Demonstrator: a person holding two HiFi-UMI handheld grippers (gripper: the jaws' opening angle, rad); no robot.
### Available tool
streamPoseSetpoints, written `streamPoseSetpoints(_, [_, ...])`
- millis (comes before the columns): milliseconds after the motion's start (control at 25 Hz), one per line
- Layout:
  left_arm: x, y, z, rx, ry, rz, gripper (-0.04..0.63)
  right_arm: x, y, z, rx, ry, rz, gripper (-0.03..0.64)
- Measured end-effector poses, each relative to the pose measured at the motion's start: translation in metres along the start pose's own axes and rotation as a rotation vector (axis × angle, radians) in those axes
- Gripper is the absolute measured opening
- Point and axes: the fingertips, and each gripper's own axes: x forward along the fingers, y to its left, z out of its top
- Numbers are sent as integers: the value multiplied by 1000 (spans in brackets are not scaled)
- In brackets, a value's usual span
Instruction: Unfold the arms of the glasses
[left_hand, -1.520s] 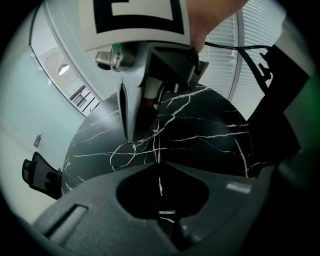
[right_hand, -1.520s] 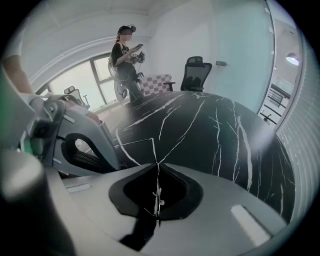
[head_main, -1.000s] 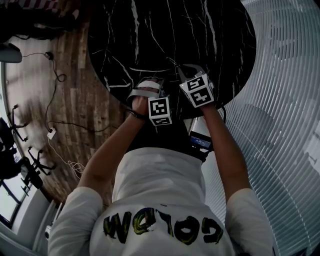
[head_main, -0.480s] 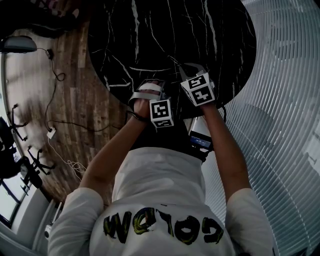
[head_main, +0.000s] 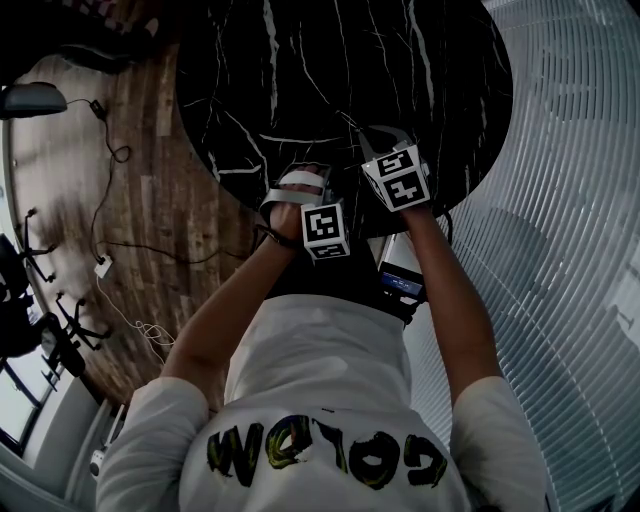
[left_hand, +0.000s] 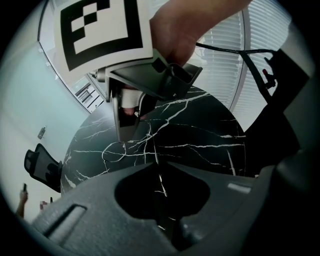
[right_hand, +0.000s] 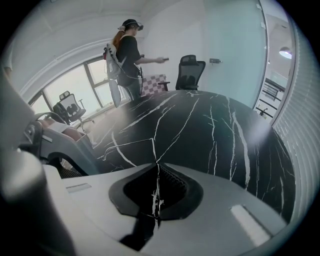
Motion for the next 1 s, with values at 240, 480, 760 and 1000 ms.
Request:
streamPoseSetpoints(240, [-1,-4,2,-11,-3,-1,29,-1,0,1,8,2,-7,15])
streamPoseSetpoints(480, [-2,-11,5,-27,-5,-9,32,-2,0,-2,13,7,-10,15])
streamPoseSetpoints(760, [-4,-16,9,-39,-7,-10,37,-3,1,-2,23,9,-14,14])
streamPoseSetpoints(1000, [-2,-19,10,-36,5,-2,41,-4,1,-4,29,15,-16,14])
